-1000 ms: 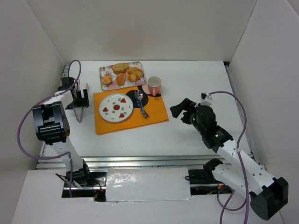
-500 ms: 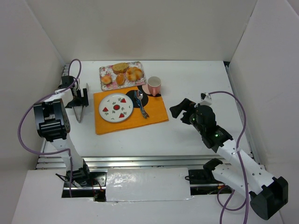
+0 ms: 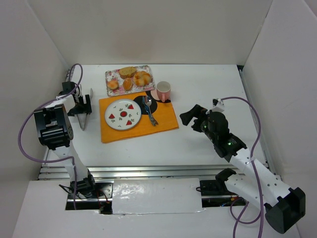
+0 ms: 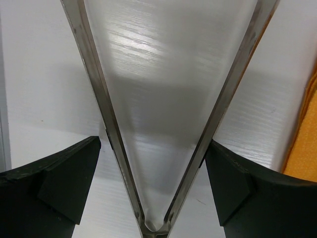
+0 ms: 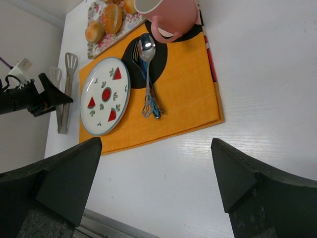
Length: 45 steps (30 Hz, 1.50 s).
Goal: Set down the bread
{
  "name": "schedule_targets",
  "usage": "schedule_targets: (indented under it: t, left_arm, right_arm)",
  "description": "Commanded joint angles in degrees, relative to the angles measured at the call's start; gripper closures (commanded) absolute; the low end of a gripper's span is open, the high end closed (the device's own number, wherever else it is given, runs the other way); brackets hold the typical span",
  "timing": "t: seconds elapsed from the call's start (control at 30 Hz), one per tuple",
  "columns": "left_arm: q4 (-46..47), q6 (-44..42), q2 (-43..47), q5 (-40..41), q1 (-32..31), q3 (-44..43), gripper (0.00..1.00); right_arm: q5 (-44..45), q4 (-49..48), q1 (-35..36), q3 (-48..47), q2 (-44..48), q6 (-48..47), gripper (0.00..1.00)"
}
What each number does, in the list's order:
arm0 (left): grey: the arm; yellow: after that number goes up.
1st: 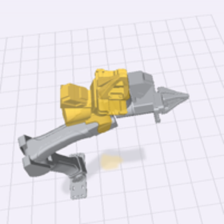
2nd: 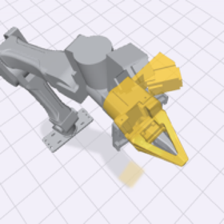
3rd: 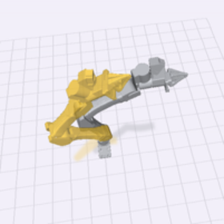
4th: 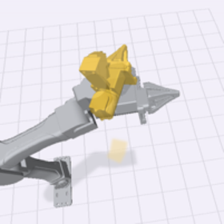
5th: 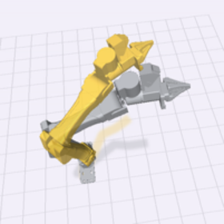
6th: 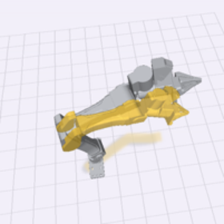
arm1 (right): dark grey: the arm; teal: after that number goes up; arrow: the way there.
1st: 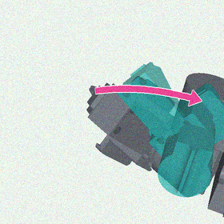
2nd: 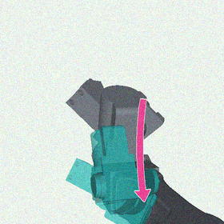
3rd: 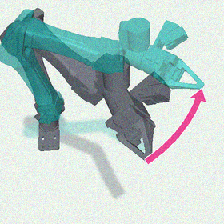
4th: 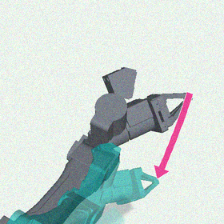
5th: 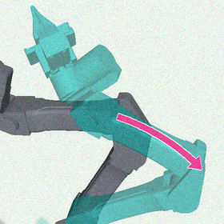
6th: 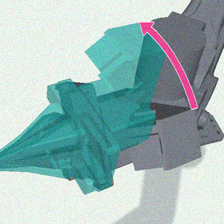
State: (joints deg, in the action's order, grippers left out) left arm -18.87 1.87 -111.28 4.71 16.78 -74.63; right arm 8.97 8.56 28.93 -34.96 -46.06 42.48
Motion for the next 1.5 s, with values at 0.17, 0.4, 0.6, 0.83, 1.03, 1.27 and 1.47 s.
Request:
schedule_targets:
  t: [0.17,0.4,0.6,0.83,1.03,1.27,1.47]
  left_arm:
    - [0.94,0.07,-2.18,-2.25,1.42,-1.66,0.03]
    - [-1.16,-0.2,-3.59,-3.83,1.51,-3.15,0.29]
    - [-3.36,1.29,-1.4,-3.83,1.42,-5.26,0.34]
    - [-9.59,3.23,4.32,-1.83,-1.74,-13.23,0.3]
    - [-17.86,3.14,3.7,-0.49,-3.59,-23.89,0.34]
    - [-20.5,4.2,4.58,-0.23,-6.22,-28.72,0.35]
    - [-20.94,3.41,5.73,0.12,-10.62,-31.27,0.35]
  right_arm:
    - [-0.18,-1.44,-0.19,-2.92,-0.7,-0.73,0.0]
    - [-0.53,-1.44,-0.19,-2.92,-0.34,-0.73,0.0]
    - [-0.97,-1.44,-0.19,-2.92,-0.17,-0.64,0.0]
    - [-1.59,-1.7,-0.19,-2.74,0.1,-0.56,0.0]
    - [-1.5,-1.79,-0.19,-2.74,0.01,-0.64,0.0]
    - [-1.94,-1.96,-0.19,-2.75,-0.34,-0.73,0.0]
    - [-1.85,-1.88,-0.19,-2.92,-0.78,-0.82,0.0]
